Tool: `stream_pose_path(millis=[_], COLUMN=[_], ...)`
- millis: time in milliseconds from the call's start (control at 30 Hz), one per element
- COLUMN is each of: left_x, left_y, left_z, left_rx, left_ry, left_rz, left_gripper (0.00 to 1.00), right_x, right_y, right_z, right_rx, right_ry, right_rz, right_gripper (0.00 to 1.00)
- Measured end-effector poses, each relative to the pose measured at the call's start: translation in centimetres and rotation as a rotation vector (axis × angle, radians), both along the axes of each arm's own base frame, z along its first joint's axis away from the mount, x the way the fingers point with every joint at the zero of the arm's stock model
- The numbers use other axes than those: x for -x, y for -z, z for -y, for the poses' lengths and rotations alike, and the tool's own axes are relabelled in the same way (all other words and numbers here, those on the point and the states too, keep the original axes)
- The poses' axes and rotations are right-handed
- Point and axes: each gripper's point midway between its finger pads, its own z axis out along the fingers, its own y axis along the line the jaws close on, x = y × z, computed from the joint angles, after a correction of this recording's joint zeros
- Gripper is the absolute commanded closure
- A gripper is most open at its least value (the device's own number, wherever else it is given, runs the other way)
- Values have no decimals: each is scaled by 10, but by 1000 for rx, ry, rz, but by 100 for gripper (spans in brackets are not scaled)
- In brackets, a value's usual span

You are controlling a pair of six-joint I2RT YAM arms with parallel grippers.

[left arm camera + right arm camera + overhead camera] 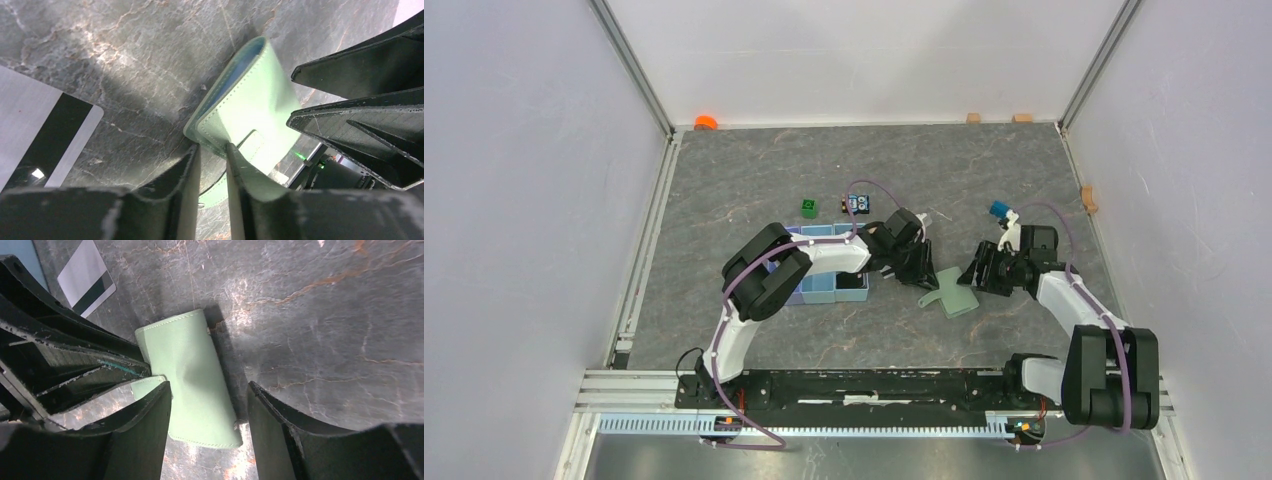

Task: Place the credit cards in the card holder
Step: Close the card holder at the center of the board.

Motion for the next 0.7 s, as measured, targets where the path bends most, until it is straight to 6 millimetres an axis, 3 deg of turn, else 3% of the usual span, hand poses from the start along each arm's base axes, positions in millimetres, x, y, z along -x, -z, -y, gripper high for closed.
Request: stream_pose_path(millis=[233,367,433,500,567,700], left_x=[2,2,2,3,3,-10], left_y=[5,6,6,6,4,-13], left_z=[-4,-5,-5,-5,-5,-9], left_rx=[-25,-25,-24,-21,-23,-23], left_ry=[12,23,25,33,44,41], left_rz=[5,16,18,19,24,52], left_gripper=[77,77,76,68,59,42], right_x=[5,6,9,11,10,-1], right_y=[11,13,14,15,8,-6], right_z=[-16,-27,-32,-33,-36,-28], right_rx=[-159,-235,-272,-287,-313,-235], right_ry=[-26,-56,-63,-64,-74,-80], right_rz=[-13,1,-4,-10,-4,37], right_gripper=[46,60,73,90,100,100])
